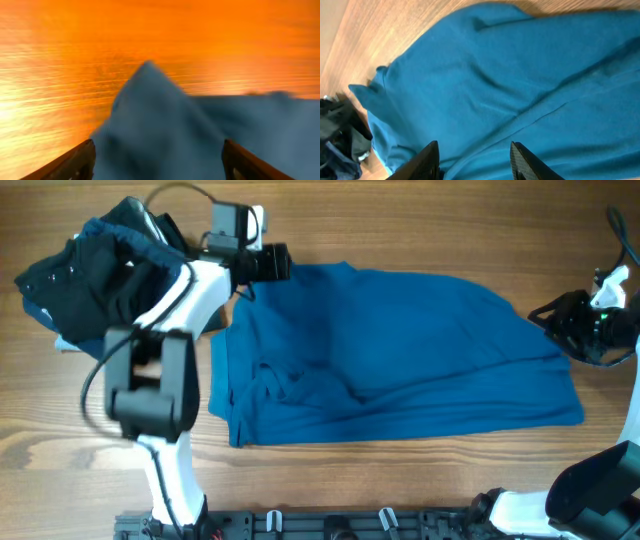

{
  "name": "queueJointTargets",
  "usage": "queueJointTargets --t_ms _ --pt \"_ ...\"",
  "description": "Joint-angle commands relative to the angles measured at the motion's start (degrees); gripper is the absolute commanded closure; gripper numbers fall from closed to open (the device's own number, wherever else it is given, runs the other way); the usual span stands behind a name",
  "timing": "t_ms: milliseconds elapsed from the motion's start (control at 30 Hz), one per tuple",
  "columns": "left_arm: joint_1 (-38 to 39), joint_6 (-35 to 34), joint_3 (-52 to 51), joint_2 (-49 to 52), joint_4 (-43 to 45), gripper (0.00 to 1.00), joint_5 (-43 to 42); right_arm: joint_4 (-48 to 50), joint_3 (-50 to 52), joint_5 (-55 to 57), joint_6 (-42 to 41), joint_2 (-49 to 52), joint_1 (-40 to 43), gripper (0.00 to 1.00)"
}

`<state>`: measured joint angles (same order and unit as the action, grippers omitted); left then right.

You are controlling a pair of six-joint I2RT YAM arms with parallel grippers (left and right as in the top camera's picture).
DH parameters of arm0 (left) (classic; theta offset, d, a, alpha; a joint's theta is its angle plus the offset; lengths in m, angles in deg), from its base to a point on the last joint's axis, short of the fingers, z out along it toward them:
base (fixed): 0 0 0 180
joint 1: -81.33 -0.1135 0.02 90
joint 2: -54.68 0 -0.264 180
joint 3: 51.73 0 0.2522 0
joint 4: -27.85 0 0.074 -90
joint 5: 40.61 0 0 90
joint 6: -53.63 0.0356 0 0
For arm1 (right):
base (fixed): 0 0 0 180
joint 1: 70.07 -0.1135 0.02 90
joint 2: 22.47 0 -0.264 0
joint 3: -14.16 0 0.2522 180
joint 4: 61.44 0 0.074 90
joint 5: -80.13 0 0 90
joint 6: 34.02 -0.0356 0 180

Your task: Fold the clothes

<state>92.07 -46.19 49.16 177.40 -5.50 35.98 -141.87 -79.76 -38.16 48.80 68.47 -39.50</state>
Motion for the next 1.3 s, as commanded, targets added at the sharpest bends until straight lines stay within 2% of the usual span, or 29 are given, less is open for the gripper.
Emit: queueJointTargets --t_ms 0,200,333,433,567,667,767,867,933,1133,1267 --pt "-0.5 1.3 3.3 6.5 6.3 0.2 -0.5 -1.7 -0.8 0.7 1.2 -0.4 -0.3 0.55" --pt "-0.5 1.6 3.3 7.5 12.2 0.23 0.0 -2.4 -0.7 3.2 1.0 -0.4 -0.3 0.55" --pt "-0.5 2.2 3.3 8.5 13.0 0.31 0.4 -2.0 -0.7 3.2 1.0 -0.4 -0.3 0.55" --pt "-0.5 2.2 3.3 10.5 13.7 0.4 0.3 -2.0 -0.7 3.2 1.0 -0.4 -0.3 0.56" --pt "-0.5 2.1 3.3 11.1 15.0 0.63 -2.1 -2.0 -0.7 3.2 0.6 -0.4 -0.3 0.56" --pt "-0.6 2.1 3.3 8.7 15.4 0.78 -4.2 -1.4 -0.7 3.3 0.7 -0.4 -0.3 0.56" --pt "-0.7 2.1 3.3 5.1 12.6 0.87 -5.1 0.1 -0.7 3.3 0.8 -0.4 -0.3 0.52" --pt "-0.7 2.9 3.3 -0.7 7.4 0.89 -7.4 1.3 -0.7 3.3 1.2 -0.4 -0.3 0.47" --pt "-0.7 5.3 3.3 -3.4 5.3 0.9 -8.8 1.9 -0.7 3.4 1.2 -0.4 -0.3 0.48" --pt "-0.3 6.9 3.3 -10.1 -4.6 0.88 -9.1 1.5 -0.7 3.4 1.2 -0.4 -0.3 0.48" --pt "0.4 8.6 3.3 -10.2 -18.1 0.86 -9.0 1.5 -0.7 3.4 1.2 -0.4 -0.3 0.48"
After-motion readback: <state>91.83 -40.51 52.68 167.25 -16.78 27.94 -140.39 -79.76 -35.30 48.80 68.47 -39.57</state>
